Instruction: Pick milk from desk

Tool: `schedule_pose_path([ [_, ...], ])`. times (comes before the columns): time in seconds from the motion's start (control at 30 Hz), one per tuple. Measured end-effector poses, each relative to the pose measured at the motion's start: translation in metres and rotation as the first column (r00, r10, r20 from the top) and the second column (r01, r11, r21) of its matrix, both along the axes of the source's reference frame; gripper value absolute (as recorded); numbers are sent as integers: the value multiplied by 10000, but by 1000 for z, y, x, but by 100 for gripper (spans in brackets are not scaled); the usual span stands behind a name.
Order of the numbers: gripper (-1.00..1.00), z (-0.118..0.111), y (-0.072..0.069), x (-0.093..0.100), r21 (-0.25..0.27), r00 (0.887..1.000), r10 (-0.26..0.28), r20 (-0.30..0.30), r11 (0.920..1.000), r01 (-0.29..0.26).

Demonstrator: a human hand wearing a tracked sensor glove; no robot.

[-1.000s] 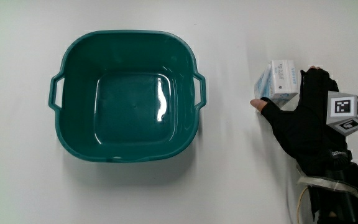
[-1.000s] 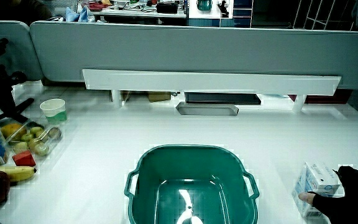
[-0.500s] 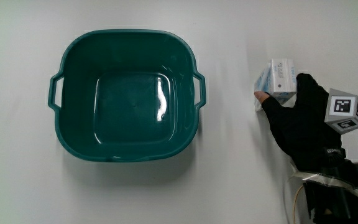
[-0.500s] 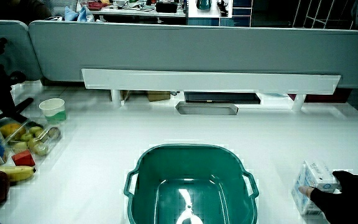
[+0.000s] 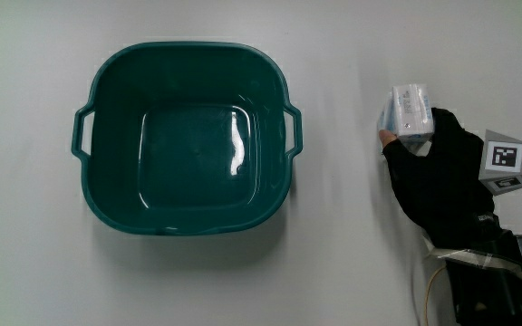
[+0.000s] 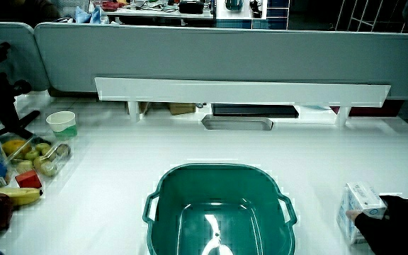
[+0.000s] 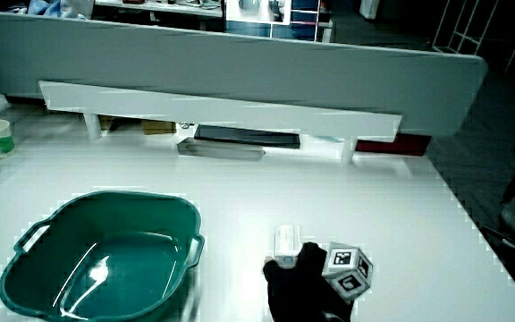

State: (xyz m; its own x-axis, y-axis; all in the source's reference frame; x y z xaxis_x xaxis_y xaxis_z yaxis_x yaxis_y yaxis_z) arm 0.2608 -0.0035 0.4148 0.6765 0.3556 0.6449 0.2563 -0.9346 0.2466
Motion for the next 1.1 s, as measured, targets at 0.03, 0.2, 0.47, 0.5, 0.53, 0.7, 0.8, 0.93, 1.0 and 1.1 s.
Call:
schedule_pose_path([
  [0.03,100,-4,0,-3,135,9999,-112,66,9998,111],
  [0.2,100,-6,-1,-8,243,9982,-372,-474,9990,384],
  [0.47,100,-27,-4,-18,1009,9953,-666,-707,9922,735],
  [0.5,100,-30,-5,-19,1113,9949,-697,-729,9908,776],
  [0.53,100,-33,-5,-21,1216,9945,-729,-752,9892,817],
  [0.7,100,-49,-10,-30,1552,9897,-1123,-890,9799,1252],
  [0.8,100,-58,-13,-37,1693,9847,-1429,-1002,9728,1584],
  [0.93,100,-74,-18,-50,1969,9781,-1772,-1094,9606,1961],
  [1.0,100,-81,-20,-57,2089,9742,-1945,-1140,9540,2149],
  [1.1,100,-92,-23,-66,2267,9679,-2202,-1213,9431,2430],
])
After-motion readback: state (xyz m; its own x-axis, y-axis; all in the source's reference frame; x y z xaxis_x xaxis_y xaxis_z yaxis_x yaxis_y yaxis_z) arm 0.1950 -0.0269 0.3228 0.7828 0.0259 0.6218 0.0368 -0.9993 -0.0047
